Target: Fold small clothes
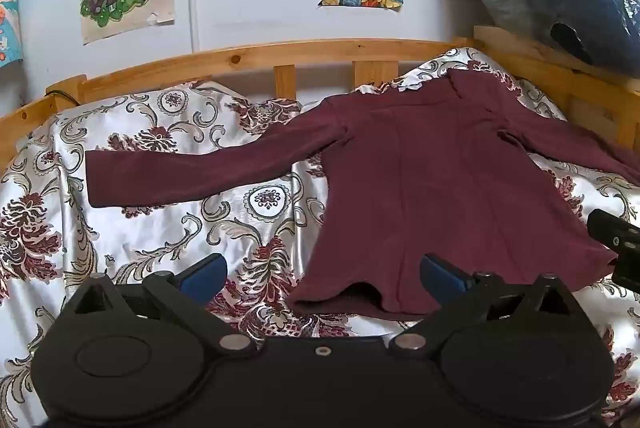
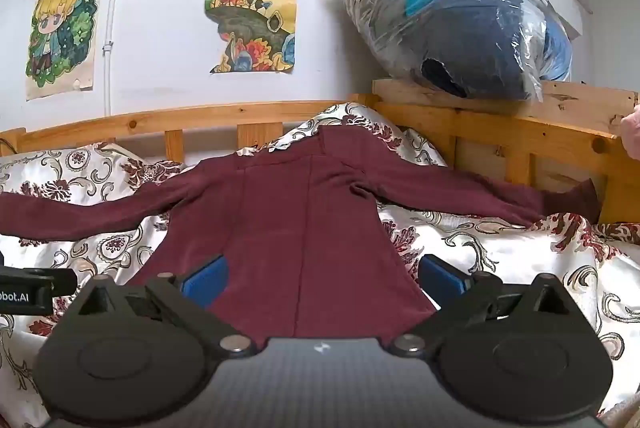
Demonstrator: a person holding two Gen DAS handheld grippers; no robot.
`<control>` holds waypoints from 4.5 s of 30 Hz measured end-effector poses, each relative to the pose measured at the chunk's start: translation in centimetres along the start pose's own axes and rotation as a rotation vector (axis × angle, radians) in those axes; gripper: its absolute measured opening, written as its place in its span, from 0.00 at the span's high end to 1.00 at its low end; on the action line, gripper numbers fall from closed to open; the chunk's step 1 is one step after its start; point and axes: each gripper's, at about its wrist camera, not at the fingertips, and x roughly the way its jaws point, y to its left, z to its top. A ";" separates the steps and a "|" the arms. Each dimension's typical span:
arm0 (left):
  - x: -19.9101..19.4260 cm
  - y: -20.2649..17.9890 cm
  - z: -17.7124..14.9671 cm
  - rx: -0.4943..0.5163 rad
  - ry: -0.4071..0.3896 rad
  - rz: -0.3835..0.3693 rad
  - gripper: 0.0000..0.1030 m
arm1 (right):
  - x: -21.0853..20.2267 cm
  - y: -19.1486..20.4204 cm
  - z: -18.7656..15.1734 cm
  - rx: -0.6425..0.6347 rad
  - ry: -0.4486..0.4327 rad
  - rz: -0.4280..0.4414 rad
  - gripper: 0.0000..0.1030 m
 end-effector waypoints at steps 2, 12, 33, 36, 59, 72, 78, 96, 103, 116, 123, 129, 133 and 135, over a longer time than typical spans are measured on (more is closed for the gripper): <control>0.0 0.0 0.0 0.001 0.002 0.003 0.01 | 0.0 0.0 0.0 0.001 0.001 0.000 0.00; -0.1 0.0 0.0 0.004 0.009 0.003 0.01 | 0.1 -0.3 -0.1 0.012 0.004 0.000 0.00; 0.0 -0.3 0.0 0.008 0.009 0.003 0.01 | 0.0 -0.3 -0.1 0.015 0.006 0.000 0.00; -0.1 -0.3 0.0 0.008 0.010 0.002 0.01 | 0.0 -0.3 -0.1 0.014 0.007 0.001 0.00; -0.1 -0.3 0.0 0.010 0.013 0.001 0.01 | 0.0 -0.3 0.0 0.016 0.007 0.001 0.00; 0.0 0.1 -0.1 -0.003 0.018 0.008 0.01 | -0.1 -0.8 -0.1 0.036 -0.004 -0.005 0.00; 0.0 -0.1 -0.1 0.013 0.016 0.006 0.01 | -0.2 -0.8 -0.1 0.046 -0.008 -0.004 0.00; 0.0 -0.3 -0.2 0.019 0.023 0.015 0.01 | -0.3 -1.1 0.1 0.061 -0.017 0.002 0.00; 0.2 -0.4 -0.1 0.019 0.033 0.013 0.01 | -0.3 -1.0 0.3 0.066 -0.008 -0.003 0.00; 6.1 -2.3 6.5 0.011 0.145 -0.142 0.01 | 3.5 -10.0 6.3 0.293 0.031 -0.124 0.00; 9.9 -4.1 10.8 0.078 0.213 -0.142 0.01 | 7.9 -19.9 7.6 0.440 0.009 -0.382 0.00; 13.1 -6.6 12.0 0.128 0.222 -0.183 0.01 | 11.9 -24.9 7.2 0.396 0.082 -0.490 0.00; 14.1 -8.5 10.6 0.149 0.173 -0.239 0.01 | 13.3 -25.4 6.7 0.246 0.133 -0.439 0.00; 14.6 -9.4 9.6 0.163 0.147 -0.260 0.01 | 13.8 -24.6 6.4 0.119 0.147 -0.433 0.00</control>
